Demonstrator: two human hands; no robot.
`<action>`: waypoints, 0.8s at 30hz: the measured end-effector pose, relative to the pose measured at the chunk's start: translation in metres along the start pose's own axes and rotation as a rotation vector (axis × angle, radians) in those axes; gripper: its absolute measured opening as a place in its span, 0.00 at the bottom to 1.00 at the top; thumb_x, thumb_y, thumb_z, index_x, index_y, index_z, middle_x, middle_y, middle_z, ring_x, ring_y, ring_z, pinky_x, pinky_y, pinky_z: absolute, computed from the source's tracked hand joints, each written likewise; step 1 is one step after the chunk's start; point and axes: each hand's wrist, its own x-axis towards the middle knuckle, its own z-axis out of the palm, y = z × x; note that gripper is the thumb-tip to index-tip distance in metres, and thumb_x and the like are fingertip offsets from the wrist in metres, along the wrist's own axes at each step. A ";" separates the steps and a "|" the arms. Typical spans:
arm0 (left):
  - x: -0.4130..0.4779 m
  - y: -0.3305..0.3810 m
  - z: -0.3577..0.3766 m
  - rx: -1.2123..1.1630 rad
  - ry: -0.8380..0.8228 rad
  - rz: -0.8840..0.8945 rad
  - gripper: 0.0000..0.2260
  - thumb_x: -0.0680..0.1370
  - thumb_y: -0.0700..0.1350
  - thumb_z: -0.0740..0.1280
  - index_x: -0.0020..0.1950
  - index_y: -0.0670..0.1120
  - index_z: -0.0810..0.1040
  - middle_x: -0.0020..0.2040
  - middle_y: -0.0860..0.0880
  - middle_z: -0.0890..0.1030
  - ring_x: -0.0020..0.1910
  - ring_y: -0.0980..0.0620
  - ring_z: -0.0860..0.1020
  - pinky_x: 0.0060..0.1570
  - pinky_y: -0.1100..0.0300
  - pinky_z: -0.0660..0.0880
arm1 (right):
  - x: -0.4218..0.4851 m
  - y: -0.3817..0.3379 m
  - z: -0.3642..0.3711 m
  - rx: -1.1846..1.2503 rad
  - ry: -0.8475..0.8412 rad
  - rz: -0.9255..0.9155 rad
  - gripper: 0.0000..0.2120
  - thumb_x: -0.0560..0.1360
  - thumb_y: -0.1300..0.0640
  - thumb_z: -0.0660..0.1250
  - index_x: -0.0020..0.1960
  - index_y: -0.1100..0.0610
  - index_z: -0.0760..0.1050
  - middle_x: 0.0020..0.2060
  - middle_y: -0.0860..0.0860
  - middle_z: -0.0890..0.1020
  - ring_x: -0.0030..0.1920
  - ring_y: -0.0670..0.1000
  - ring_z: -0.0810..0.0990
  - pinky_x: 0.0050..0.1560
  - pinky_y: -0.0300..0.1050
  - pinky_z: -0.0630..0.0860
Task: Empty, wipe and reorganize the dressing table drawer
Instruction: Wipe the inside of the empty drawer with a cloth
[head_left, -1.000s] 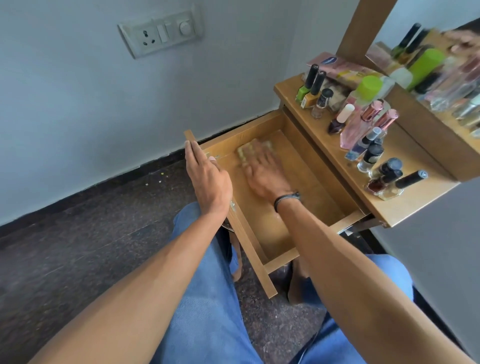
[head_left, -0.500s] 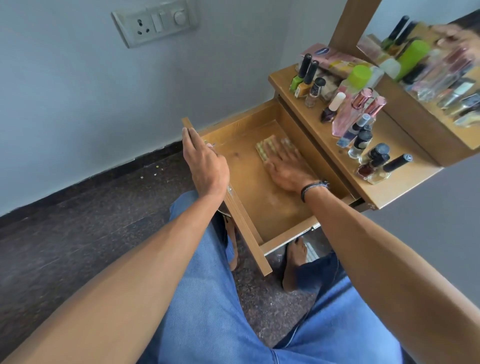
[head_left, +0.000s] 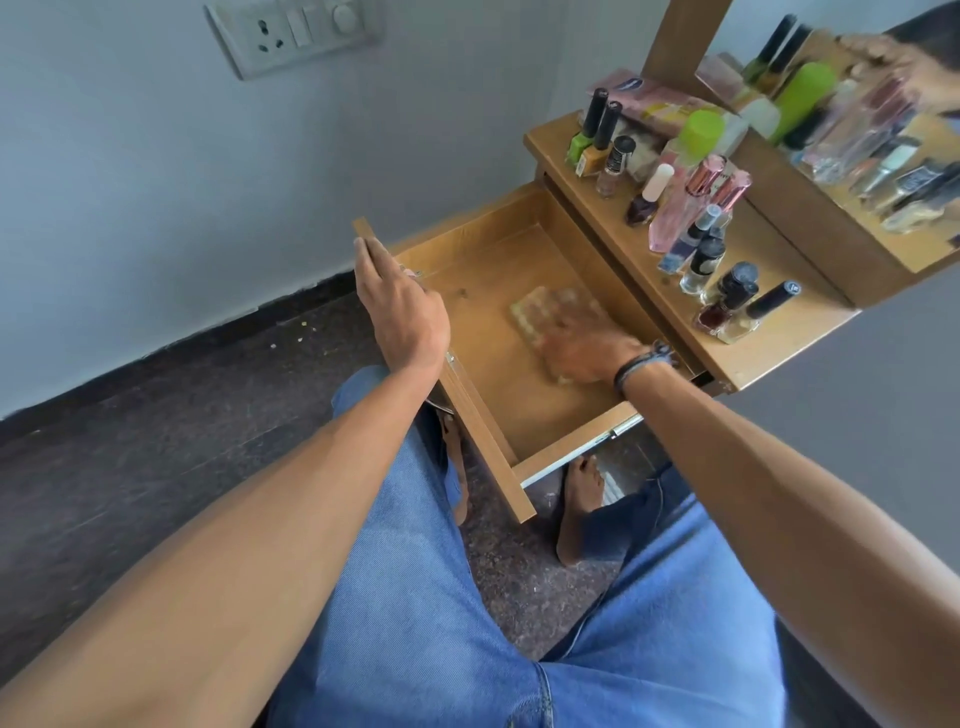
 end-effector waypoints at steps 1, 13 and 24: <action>-0.001 0.001 0.000 0.006 -0.003 0.002 0.25 0.85 0.38 0.53 0.82 0.39 0.52 0.82 0.45 0.52 0.80 0.46 0.53 0.76 0.59 0.53 | -0.001 0.010 -0.003 0.021 -0.013 0.062 0.44 0.79 0.63 0.56 0.80 0.45 0.29 0.80 0.53 0.31 0.80 0.61 0.32 0.78 0.66 0.43; 0.004 -0.005 0.004 0.025 0.012 0.024 0.26 0.84 0.35 0.54 0.82 0.38 0.53 0.82 0.44 0.53 0.80 0.45 0.55 0.77 0.57 0.55 | -0.068 -0.099 -0.008 0.124 0.070 0.014 0.34 0.80 0.71 0.56 0.82 0.53 0.54 0.82 0.56 0.53 0.79 0.56 0.61 0.75 0.48 0.64; 0.003 -0.002 0.002 0.032 0.011 0.029 0.26 0.84 0.35 0.55 0.81 0.38 0.54 0.82 0.43 0.54 0.79 0.44 0.55 0.77 0.55 0.59 | -0.058 -0.003 -0.019 0.133 -0.057 0.402 0.33 0.83 0.53 0.65 0.82 0.40 0.53 0.82 0.53 0.56 0.71 0.60 0.73 0.65 0.56 0.77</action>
